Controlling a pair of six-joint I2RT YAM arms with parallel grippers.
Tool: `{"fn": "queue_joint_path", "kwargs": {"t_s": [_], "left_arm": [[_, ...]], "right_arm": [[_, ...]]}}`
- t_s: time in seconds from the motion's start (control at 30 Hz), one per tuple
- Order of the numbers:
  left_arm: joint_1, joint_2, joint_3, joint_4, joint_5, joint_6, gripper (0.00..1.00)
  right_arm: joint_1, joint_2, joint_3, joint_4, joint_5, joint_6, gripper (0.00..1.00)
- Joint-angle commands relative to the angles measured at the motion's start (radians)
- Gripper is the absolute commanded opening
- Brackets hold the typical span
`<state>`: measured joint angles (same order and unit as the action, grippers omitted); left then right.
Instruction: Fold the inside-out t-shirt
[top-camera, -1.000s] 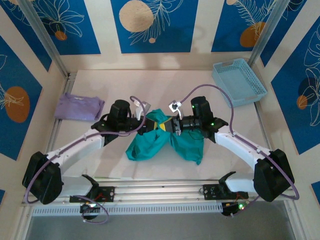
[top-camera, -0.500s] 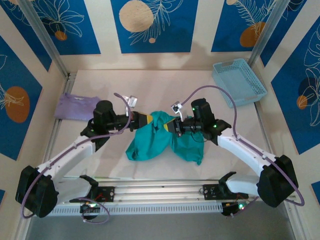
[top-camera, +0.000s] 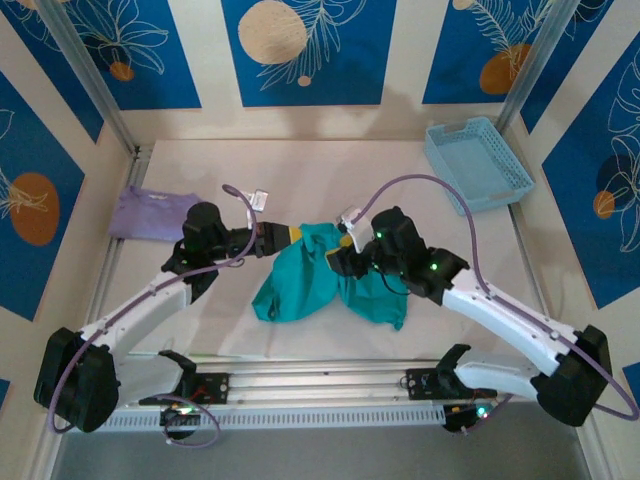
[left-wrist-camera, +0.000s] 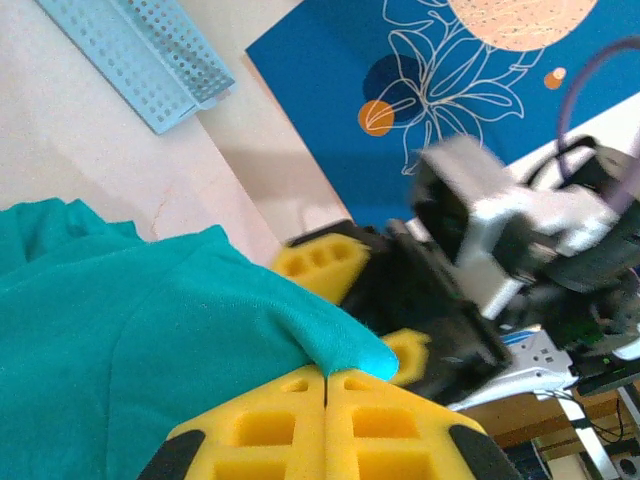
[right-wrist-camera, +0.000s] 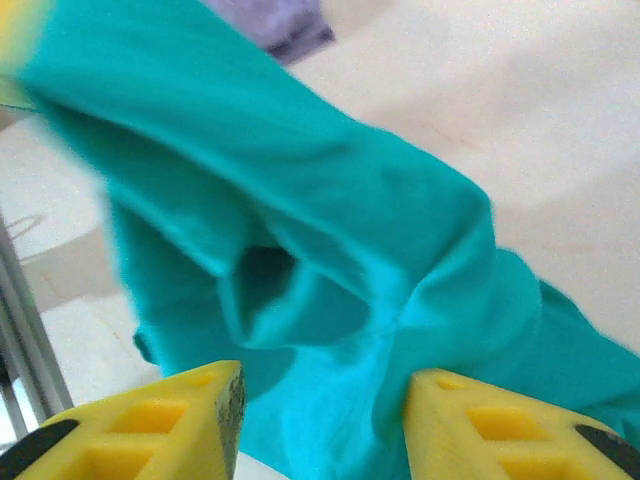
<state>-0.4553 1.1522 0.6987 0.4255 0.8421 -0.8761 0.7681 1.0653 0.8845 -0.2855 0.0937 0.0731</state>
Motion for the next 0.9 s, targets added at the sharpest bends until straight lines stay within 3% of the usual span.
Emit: {"fn": "queue_joint_path", "kwargs": {"t_s": [0.0,0.1,0.2,0.57,0.8,0.87], "left_arm": [[0.010,-0.034,0.028,-0.031,-0.011,0.041,0.00],[0.009,-0.037,0.027,-0.035,-0.014,0.043,0.00],[0.007,-0.040,0.030,-0.038,-0.012,0.045,0.00],[0.007,-0.042,0.033,-0.047,-0.007,0.059,0.00],[0.007,-0.037,0.033,-0.056,-0.012,0.073,0.00],[0.007,-0.037,0.033,-0.056,-0.012,0.074,0.00]], "right_arm": [[0.033,-0.031,-0.035,0.104,-0.033,-0.082,0.39],[0.042,-0.003,-0.041,0.162,-0.147,-0.054,0.30],[0.041,0.053,-0.031,0.194,-0.200,-0.022,0.27],[-0.009,0.207,0.014,0.250,-0.211,0.062,0.32],[-0.029,0.181,0.002,0.293,-0.286,0.079,0.26],[-0.036,0.177,-0.005,0.304,-0.308,0.086,0.19]]}}
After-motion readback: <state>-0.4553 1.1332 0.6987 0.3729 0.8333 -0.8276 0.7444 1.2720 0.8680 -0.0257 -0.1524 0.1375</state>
